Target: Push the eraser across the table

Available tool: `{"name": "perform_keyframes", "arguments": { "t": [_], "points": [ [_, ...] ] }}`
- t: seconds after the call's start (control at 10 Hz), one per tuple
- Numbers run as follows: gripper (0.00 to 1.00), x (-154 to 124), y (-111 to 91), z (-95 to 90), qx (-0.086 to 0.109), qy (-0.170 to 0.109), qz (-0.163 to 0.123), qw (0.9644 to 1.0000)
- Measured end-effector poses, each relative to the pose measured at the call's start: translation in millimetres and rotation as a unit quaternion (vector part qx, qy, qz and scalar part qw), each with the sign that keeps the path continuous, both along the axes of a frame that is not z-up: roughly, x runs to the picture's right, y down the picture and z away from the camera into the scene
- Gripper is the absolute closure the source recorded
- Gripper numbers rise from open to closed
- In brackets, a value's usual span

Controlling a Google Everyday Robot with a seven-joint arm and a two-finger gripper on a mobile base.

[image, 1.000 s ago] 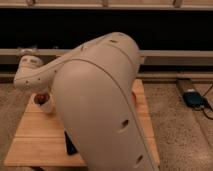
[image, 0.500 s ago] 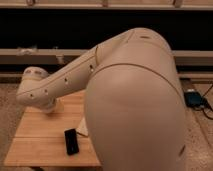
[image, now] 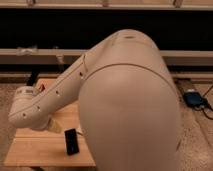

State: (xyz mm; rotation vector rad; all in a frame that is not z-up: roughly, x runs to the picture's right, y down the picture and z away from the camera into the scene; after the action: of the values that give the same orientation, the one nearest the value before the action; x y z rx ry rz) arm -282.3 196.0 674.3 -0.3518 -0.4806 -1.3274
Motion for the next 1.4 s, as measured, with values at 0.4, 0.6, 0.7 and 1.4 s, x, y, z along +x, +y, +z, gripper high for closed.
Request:
{"name": "perform_keyframes", "arguments": {
  "t": [0.4,0.6,0.7,1.4],
  "points": [
    [0.20,3,15,3.4,-0.017,0.011,0.004,0.9998],
    [0.20,2,16,3.0,-0.017,0.010,0.004,0.9998],
    [0.20,2,16,3.0,-0.017,0.010,0.004,0.9998],
    [0.67,53,46,5.1,-0.029,0.024,0.024,0.9990]
  ]
}}
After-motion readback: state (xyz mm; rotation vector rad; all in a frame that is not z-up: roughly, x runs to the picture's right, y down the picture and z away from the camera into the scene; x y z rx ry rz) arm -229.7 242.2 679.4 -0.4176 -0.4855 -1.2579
